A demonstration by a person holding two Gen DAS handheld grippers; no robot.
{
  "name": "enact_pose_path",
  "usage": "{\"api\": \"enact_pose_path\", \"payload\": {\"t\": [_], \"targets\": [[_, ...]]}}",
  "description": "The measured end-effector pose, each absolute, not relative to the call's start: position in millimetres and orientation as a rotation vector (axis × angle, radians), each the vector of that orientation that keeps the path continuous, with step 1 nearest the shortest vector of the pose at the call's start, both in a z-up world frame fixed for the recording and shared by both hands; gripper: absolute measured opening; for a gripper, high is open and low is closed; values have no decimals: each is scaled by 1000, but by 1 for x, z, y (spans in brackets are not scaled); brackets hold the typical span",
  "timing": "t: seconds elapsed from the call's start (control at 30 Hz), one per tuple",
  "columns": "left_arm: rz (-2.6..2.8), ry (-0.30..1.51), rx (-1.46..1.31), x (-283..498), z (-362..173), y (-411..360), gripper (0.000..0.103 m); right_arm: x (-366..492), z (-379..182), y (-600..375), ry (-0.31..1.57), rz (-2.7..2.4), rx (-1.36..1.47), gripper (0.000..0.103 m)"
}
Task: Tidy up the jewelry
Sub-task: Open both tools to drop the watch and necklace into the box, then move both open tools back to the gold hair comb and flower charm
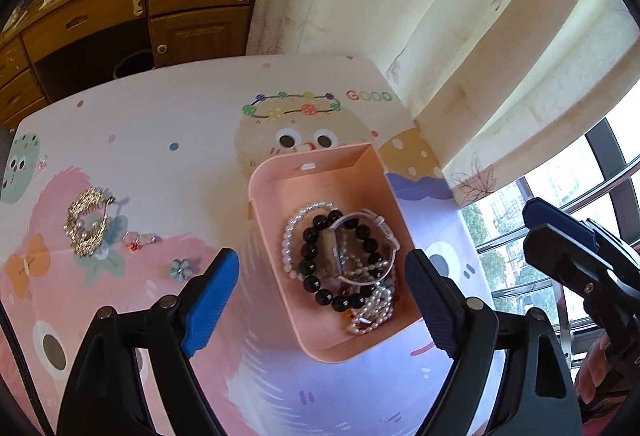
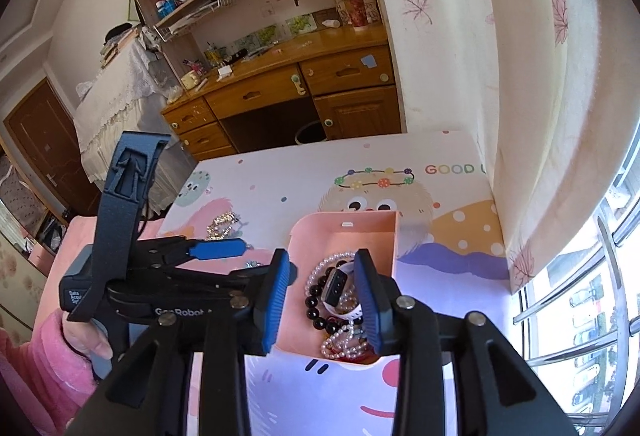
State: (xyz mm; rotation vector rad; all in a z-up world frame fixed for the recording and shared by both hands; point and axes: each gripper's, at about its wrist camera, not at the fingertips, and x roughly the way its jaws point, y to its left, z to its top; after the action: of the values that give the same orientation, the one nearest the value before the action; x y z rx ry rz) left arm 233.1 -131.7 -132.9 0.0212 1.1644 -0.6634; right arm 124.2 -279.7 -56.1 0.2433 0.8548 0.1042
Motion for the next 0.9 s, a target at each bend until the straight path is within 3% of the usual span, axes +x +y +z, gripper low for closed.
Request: {"api": "enact_pose_path", "payload": {"t": [0.53,0.9], "targets": [[-496,1292,104,232,-160,-54,90,148,-74,-247,976,53,266,56],[-382,1472,198,242,-194,5,91,171,-91,-204,1057,57,330,58]]}}
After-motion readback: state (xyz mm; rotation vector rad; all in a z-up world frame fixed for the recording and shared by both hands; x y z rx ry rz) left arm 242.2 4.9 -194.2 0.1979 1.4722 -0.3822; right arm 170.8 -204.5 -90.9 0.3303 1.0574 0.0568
